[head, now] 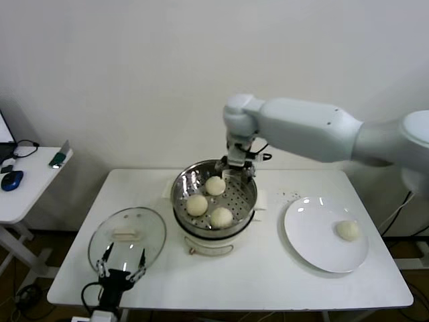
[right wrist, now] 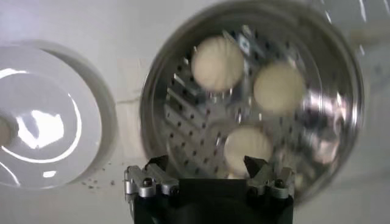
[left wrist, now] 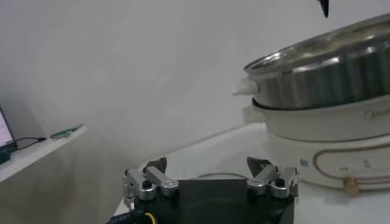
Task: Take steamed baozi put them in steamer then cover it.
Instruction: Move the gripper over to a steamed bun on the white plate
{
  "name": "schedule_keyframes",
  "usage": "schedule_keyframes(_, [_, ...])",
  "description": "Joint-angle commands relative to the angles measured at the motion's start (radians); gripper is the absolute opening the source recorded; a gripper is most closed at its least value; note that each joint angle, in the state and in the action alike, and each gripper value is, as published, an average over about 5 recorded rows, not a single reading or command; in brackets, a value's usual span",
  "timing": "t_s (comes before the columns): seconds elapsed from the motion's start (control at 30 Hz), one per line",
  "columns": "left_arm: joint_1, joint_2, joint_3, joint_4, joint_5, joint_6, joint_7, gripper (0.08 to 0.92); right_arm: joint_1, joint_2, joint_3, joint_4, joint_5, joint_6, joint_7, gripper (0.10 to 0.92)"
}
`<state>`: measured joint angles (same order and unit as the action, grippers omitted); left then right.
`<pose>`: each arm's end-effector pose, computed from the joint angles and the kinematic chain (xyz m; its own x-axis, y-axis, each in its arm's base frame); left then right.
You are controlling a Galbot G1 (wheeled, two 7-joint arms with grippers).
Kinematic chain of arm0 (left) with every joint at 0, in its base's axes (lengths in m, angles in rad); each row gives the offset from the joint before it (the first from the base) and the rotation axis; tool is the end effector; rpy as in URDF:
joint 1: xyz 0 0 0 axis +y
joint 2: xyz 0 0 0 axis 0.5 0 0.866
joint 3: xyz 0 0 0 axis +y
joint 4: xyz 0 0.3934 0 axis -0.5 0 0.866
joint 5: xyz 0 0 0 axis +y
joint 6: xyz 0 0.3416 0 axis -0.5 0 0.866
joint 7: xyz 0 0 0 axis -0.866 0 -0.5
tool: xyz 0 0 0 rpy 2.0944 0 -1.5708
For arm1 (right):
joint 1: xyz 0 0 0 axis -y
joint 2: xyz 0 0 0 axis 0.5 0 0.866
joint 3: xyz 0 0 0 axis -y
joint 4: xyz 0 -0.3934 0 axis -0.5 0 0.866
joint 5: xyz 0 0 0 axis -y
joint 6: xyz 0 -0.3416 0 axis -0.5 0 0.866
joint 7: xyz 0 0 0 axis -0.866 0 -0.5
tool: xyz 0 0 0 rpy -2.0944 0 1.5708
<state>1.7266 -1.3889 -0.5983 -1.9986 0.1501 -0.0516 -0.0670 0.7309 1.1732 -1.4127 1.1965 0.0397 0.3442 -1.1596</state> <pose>0.0882 0.0683 -0.3840 -0.9842 -0.0373 0.1734 0.0242 0.9402 0.3398 0.6035 0.0731 0.0108 -0.2085 -0.0638 0.9759 -0.4041 -0.9031 -0.1454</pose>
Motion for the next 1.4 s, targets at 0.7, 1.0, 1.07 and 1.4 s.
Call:
schedule_keyframes(0.7, [-0.008,0.0,0.007,-0.027,-0.012,0.007,-0.003,0.823,-0.489,-0.715,0.32,-0.065,0.014,-0.507,0.056,0.823])
schedule_keyframes(1.0, [-0.003,-0.009,0.007,-0.03,-0.002,0.011,-0.005,0.823,-0.687,-0.631,0.508,-0.24,-0.098,-0.416,0.022,0.823])
schedule_keyframes(1.07, [-0.001,-0.01,0.007,-0.031,0.0,0.012,-0.005,0.823,-0.705,-0.604,0.527,-0.273,-0.123,-0.397,0.016,0.823])
schedule_keyframes(1.4, [-0.003,-0.009,0.004,-0.029,0.005,0.02,-0.006,0.823,-0.719,-0.511,0.545,-0.363,-0.178,-0.35,0.004,0.823])
